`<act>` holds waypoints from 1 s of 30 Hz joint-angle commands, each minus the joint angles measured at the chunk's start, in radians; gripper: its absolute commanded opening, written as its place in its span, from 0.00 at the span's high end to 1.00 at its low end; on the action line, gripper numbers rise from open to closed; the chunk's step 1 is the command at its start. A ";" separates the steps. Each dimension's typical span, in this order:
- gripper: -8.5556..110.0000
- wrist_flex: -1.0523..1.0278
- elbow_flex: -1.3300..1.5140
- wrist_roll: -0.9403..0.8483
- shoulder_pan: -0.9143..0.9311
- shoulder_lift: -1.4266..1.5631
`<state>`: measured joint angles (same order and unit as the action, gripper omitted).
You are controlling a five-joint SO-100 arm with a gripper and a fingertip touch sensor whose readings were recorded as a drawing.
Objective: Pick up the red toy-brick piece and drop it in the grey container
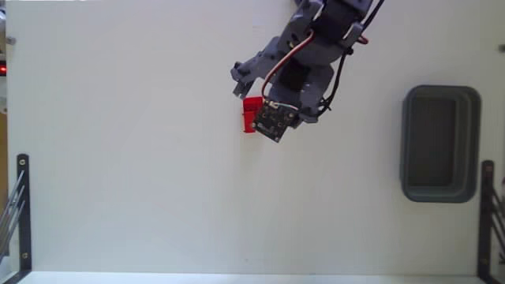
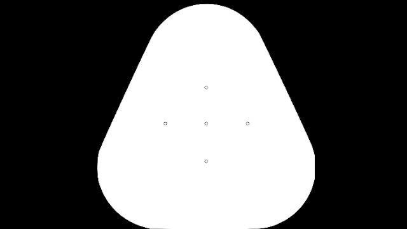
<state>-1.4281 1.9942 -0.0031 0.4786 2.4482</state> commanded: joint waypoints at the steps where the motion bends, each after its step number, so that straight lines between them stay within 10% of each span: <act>1: 0.00 -0.002 0.005 0.003 0.011 0.032; 30: 0.00 0.266 -0.102 0.003 0.011 -0.344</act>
<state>-1.1888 1.9543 -0.0031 0.4786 2.1138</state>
